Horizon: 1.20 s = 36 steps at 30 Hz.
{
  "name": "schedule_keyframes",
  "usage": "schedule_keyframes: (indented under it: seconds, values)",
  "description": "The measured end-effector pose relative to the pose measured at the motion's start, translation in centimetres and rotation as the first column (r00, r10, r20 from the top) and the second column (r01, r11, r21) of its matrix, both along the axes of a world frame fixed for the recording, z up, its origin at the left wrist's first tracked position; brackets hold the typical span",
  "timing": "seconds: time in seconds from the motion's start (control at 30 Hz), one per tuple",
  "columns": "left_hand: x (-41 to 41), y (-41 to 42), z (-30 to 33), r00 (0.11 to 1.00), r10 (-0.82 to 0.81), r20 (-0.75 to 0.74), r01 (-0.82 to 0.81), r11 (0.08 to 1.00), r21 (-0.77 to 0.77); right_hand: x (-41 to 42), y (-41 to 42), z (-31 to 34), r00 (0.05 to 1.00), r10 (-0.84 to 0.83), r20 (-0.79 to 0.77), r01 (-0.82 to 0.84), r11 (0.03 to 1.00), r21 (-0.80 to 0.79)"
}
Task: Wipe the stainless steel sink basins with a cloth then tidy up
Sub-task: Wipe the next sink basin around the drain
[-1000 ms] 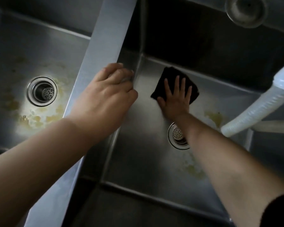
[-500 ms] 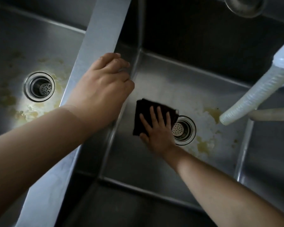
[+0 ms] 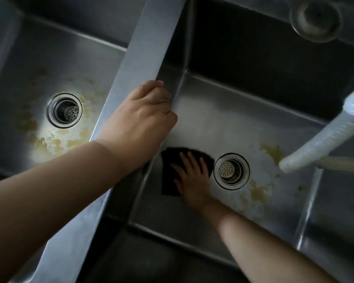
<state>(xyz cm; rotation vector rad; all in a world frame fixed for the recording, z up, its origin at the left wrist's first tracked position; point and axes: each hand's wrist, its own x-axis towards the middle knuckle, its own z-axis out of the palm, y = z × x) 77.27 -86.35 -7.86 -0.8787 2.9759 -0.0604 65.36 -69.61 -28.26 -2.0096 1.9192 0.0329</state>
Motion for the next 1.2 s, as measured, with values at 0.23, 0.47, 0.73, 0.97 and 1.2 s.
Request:
schedule_keyframes:
  seconds: [0.23,0.47,0.73,0.97,1.2]
  values:
    - [-0.1,-0.4,-0.2,0.999,0.015,-0.052,-0.013,0.999,0.032,-7.4,-13.4,-1.3,0.989,-0.082,-0.12,0.078,0.996,-0.038]
    - [-0.2,-0.5,-0.1,1.0,0.012,-0.028,-0.01,0.998,0.055,-6.9,-19.7,-1.7,0.958,-0.234,-0.168,0.226,0.972,-0.068]
    - [-0.3,-0.3,0.0,0.997,0.034,-0.071,-0.03,0.998,0.049,-1.7,-14.2,-1.6,0.977,-0.174,-0.125,0.175,0.985,-0.009]
    - [0.0,-0.1,0.0,0.999,0.03,-0.017,-0.029,0.999,0.033,3.9,-4.5,-1.4,0.997,-0.028,-0.072,0.029,0.999,0.02]
    - [0.3,-0.2,-0.8,1.0,-0.002,0.018,0.002,0.999,-0.033,8.2,3.3,-0.1,0.978,0.187,-0.093,-0.186,0.982,0.02]
